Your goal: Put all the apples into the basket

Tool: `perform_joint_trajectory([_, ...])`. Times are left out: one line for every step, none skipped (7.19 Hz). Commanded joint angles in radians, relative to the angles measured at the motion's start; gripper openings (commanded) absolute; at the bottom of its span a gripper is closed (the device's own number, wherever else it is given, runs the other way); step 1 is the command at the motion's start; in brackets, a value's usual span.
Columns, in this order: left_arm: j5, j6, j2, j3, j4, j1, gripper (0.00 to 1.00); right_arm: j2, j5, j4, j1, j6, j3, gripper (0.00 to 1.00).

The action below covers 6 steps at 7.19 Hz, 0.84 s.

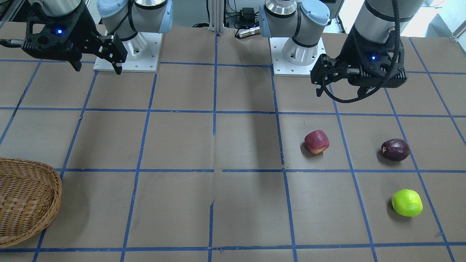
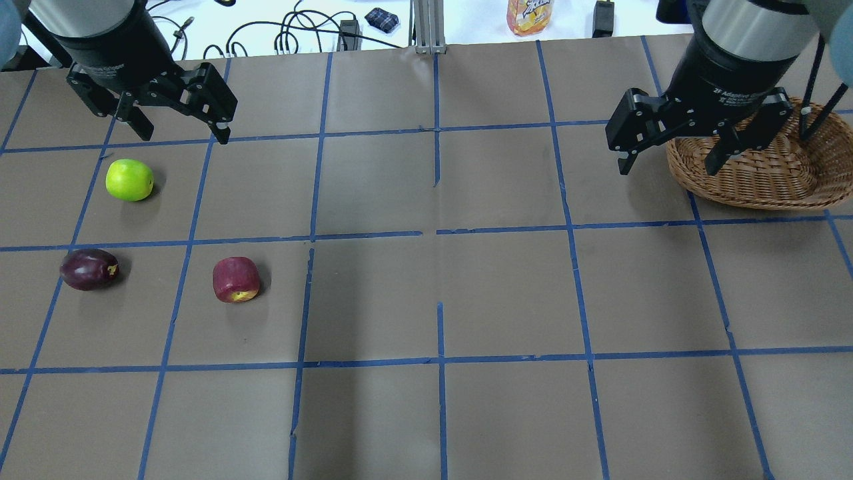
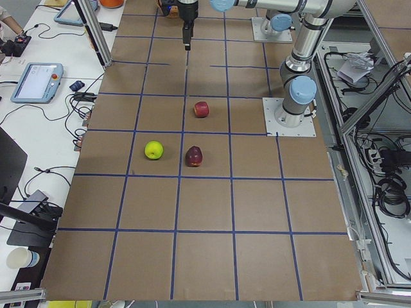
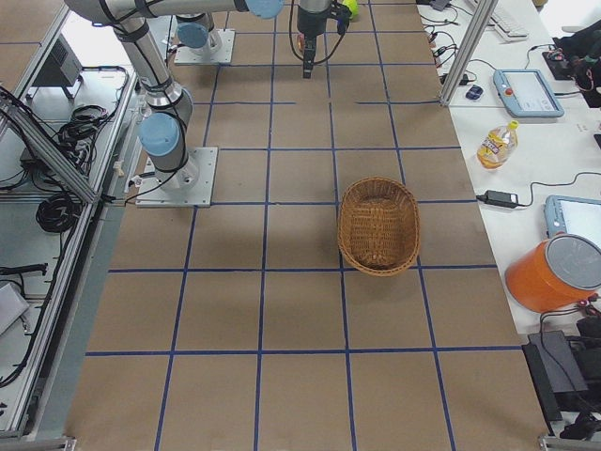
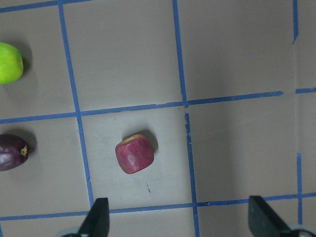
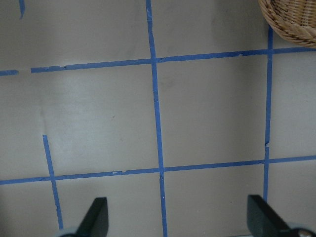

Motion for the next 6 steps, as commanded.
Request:
perform_joint_trajectory([0.000, -0.002, -0.002, 0.002, 0.002, 0.002, 1.00, 0.002, -0.003, 0.002, 0.000, -0.002, 0.003, 1.00])
perform_joint_trajectory([0.000, -0.002, -0.002, 0.002, 0.002, 0.000, 1.00, 0.000, 0.000, 0.002, 0.000, 0.000, 0.008, 1.00])
perform_joint_trajectory([0.000, -0.002, -0.002, 0.000, 0.002, 0.000, 1.00, 0.000, -0.004, 0.001, 0.000, 0.000, 0.021, 1.00])
perform_joint_trajectory([0.000, -0.001, -0.002, -0.001, 0.000, 0.000, 1.00, -0.006, -0.004, 0.001, 0.000, -0.002, 0.023, 1.00])
perform_joint_trajectory([0.000, -0.001, -0.002, -0.014, -0.001, 0.002, 1.00, -0.006, -0.003, 0.001, 0.000, -0.003, 0.023, 1.00])
perform_joint_trajectory([-0.010, 0.001, -0.017, -0.032, 0.008, 0.008, 1.00, -0.006, -0.006, 0.001, 0.000, -0.005, 0.025, 1.00])
